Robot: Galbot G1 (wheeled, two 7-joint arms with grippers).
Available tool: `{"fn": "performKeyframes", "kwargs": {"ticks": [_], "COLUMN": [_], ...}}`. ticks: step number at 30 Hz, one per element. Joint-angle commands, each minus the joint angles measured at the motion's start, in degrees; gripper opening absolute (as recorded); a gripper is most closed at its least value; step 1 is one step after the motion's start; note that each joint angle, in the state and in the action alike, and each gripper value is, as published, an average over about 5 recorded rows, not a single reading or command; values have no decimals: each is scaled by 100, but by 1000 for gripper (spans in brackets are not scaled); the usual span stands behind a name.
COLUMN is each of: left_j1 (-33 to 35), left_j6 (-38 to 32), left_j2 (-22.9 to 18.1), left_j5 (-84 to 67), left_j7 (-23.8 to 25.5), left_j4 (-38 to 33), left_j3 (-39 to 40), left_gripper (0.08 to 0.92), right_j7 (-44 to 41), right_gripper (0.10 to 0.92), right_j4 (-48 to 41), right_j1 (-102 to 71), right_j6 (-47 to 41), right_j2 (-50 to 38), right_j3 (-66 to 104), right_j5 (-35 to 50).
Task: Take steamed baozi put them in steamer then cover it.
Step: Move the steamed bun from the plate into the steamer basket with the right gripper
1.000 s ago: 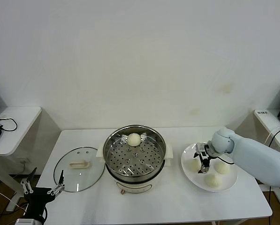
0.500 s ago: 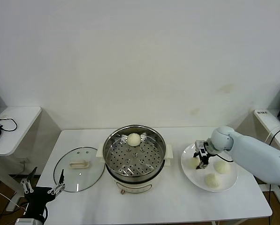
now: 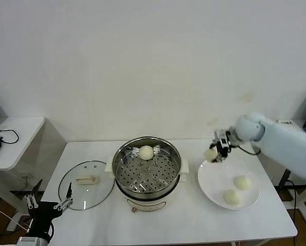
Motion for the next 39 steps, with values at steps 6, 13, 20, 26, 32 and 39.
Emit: {"fn": "performKeyframes", "kwargs": {"ticks": [6, 13, 20, 26, 32, 39], "left_j1": [-92, -115, -118, -79, -80, -99], "left_j6": [15, 22, 29, 11, 7, 6], "left_j2": [89, 88, 45, -18, -64, -79], "left_j5": [-74, -147, -181, -203, -209, -220], "left_j7": [10, 18, 25, 23, 23, 23], "left_j4": [13, -12, -79, -86, -108, -95], "left_j3": [-25, -159, -288, -337, -343, -331], "left_gripper": [823, 823, 823, 823, 823, 823], "right_j7": [682, 1347, 1565, 1603, 1572, 1504], "right_gripper": [627, 628, 628, 628, 628, 628], "right_j4": [1147, 740, -18, -393, -643, -677], "right_j1": [2245, 1787, 1237, 862, 719, 674], "right_j6": [-1128, -1564, -1721, -1783, -1805, -1878], "right_j2": [1206, 2630, 3584, 3961, 4173, 4177], "right_j3": [-1074, -995, -1116, -1142, -1224, -1318], "right_j5": [2356, 3016, 2983, 2901, 2674, 2540]}}
